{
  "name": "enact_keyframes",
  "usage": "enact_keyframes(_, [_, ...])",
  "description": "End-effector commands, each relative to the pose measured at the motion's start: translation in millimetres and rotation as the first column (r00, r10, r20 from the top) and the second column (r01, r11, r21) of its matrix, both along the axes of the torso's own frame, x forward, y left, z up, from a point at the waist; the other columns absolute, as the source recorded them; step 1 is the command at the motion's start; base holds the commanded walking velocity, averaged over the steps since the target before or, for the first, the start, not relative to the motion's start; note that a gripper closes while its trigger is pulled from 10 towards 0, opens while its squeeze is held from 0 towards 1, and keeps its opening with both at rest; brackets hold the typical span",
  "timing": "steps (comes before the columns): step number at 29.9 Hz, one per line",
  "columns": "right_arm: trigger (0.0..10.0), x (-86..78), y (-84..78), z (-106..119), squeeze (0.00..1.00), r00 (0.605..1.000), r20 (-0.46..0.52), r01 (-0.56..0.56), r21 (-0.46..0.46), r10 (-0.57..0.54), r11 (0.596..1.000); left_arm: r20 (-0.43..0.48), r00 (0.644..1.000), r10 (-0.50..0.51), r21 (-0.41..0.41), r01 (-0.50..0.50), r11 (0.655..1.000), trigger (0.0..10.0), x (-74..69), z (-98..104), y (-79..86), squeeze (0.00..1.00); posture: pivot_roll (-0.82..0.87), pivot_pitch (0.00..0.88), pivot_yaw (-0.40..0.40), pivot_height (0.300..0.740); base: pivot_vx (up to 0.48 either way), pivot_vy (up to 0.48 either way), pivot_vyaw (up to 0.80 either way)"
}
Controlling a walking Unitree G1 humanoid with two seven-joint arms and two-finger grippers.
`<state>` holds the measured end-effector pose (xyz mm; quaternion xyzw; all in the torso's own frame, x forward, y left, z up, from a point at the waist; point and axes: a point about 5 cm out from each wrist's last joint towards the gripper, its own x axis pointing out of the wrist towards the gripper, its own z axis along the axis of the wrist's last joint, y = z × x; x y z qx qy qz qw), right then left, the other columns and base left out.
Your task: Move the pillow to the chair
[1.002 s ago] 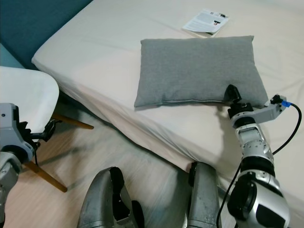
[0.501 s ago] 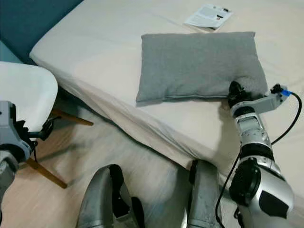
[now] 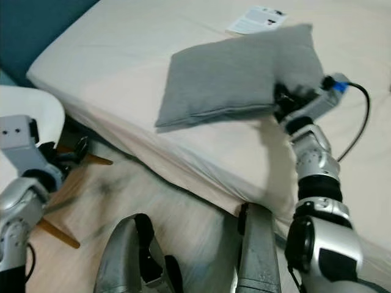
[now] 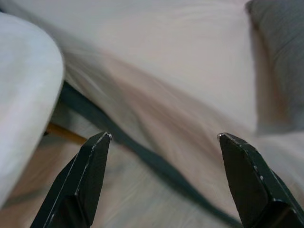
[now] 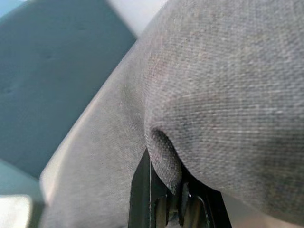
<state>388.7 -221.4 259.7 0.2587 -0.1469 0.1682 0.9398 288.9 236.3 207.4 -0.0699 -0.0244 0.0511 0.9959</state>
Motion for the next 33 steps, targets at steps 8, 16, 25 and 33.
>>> enact_keyframes(8, [0.0, -43.6, 37.3, 59.3, 0.00, 0.918, 0.279, -0.294, -0.002, 0.283, 0.956, -0.005, 1.000, 0.003, -0.056, -0.003, 0.998, 10.0, 25.2, -6.5, -13.6, 0.00, -0.02, 0.207, 0.012, 0.491, 0.000, 0.000, 0.00])
enact_keyframes(16, [0.0, -60.4, 43.0, 70.7, 0.00, 0.893, 0.310, -0.326, -0.050, 0.325, 0.944, 0.052, 0.998, 0.035, -0.112, -0.029, 0.993, 10.0, 39.9, -4.2, -17.6, 0.00, -0.05, 0.057, -0.005, 0.520, -0.290, 0.000, 0.00])
enact_keyframes(25, [0.0, -67.0, 55.0, 50.9, 0.00, 0.898, 0.248, -0.361, -0.052, 0.363, 0.931, 0.068, 0.997, -0.032, -0.126, 0.041, 0.991, 10.0, 49.4, -8.3, -41.2, 0.00, -0.06, 0.002, 0.000, 0.554, 0.000, 0.000, 0.00])
enact_keyframes(33, [0.0, -76.7, 70.0, 17.6, 0.00, 0.905, 0.154, -0.400, -0.017, 0.398, 0.916, 0.024, 0.996, -0.083, -0.125, 0.086, 0.988, 10.0, 46.2, -26.3, -54.6, 0.00, -0.06, 0.000, 0.034, 0.594, 0.000, 0.000, 0.00])
